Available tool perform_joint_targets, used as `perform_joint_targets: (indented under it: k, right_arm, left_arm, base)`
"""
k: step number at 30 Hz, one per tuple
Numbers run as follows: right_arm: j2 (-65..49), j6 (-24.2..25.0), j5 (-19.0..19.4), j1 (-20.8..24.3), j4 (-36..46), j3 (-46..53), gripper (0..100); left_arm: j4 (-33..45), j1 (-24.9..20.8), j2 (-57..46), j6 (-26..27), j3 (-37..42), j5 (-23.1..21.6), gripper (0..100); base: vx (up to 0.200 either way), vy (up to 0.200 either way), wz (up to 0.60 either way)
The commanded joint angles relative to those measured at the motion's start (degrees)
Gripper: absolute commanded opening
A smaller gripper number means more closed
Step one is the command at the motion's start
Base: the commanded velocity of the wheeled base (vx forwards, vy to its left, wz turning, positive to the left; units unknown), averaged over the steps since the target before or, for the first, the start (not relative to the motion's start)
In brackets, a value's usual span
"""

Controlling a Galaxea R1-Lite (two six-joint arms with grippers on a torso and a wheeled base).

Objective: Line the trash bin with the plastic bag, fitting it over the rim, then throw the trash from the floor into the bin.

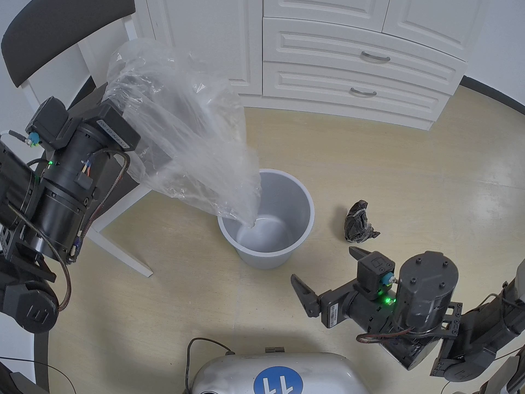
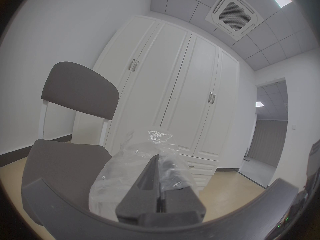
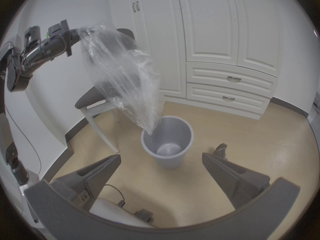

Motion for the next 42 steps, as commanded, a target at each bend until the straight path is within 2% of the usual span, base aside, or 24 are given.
perform_joint_targets:
  k: [1, 14, 23, 28, 32, 42]
  right_arm:
    - [3.0, 0.2, 0.1, 1.8, -0.3, 0.3, 100]
    - [17.0, -0.2, -1.3, 4.8, -18.6, -0.5, 100]
    - [20.9, 2.3, -2.8, 5.8, -19.1, -5.6, 100]
    - [22.9, 4.2, -5.5, 5.8, -19.0, -9.9, 100]
    - [23.6, 4.9, -5.7, 6.0, -19.0, -11.2, 100]
    - [27.2, 7.3, -6.0, 6.8, -19.0, -14.3, 100]
  left_arm:
    - [0.0, -1.3, -0.1, 0.0, -0.2, 0.5, 0]
    - [0.0, -4.1, -1.4, 0.2, -0.2, 2.6, 0]
    - [0.0, -5.8, -2.2, 0.2, 0.0, 3.0, 0]
    - [0.0, -7.3, -2.6, 0.3, 0.0, 3.5, 0]
    - [0.0, -8.8, -2.6, 1.0, -0.1, 5.9, 0]
    - [-0.1, -10.9, -2.9, 1.7, 0.0, 7.0, 0]
  base:
    - [0.0, 0.0, 0.0]
    - [0.0, 0.0, 0.0]
    - [0.0, 0.0, 0.0]
    - [0.0, 0.0, 0.0]
    - [0.0, 0.0, 0.0]
    - [0.0, 0.0, 0.0]
